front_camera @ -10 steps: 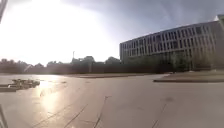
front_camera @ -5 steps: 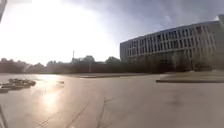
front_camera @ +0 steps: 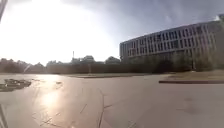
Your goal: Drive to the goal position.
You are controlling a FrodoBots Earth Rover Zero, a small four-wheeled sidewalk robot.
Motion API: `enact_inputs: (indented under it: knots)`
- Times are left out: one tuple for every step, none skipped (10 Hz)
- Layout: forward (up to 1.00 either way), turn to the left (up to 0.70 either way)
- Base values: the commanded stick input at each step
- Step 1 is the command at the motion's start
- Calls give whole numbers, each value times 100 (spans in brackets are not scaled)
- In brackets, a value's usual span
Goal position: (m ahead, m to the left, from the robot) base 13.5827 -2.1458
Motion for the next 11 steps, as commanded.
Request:
enact_inputs:
  knots:
    - [70,0]
    - [70,0]
    - [70,0]
    - [70,0]
    - [70,0]
    - [70,0]
    - [70,0]
    - [70,0]
    - [70,0]
    - [70,0]
    - [70,0]
